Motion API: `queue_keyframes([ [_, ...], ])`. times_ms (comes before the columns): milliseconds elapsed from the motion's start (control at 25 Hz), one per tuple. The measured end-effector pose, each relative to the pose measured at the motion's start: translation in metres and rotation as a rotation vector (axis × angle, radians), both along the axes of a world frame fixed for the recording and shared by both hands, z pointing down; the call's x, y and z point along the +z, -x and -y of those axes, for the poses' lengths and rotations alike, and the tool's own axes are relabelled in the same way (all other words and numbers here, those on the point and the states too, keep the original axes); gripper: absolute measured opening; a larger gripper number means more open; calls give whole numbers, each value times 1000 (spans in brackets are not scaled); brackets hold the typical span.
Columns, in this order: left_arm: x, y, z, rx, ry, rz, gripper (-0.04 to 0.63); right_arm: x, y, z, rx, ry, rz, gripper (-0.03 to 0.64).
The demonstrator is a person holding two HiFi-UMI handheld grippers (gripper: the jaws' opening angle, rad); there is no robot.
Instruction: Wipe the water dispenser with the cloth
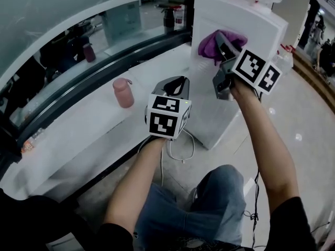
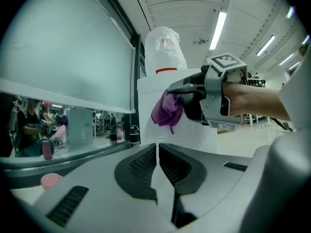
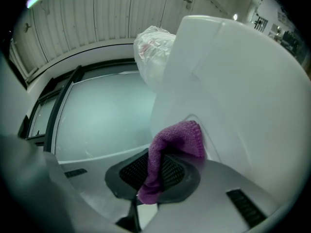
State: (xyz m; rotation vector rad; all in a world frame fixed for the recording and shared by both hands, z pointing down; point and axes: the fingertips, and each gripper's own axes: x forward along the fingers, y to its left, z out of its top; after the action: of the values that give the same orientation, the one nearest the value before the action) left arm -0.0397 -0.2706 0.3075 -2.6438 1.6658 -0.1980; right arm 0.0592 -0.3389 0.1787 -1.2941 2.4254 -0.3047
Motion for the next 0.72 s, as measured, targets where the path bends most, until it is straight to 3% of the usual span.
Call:
queue_keyframes([
  [720, 77, 1, -5, -13, 96, -7, 38, 156, 10, 9, -47, 162, -90, 46],
])
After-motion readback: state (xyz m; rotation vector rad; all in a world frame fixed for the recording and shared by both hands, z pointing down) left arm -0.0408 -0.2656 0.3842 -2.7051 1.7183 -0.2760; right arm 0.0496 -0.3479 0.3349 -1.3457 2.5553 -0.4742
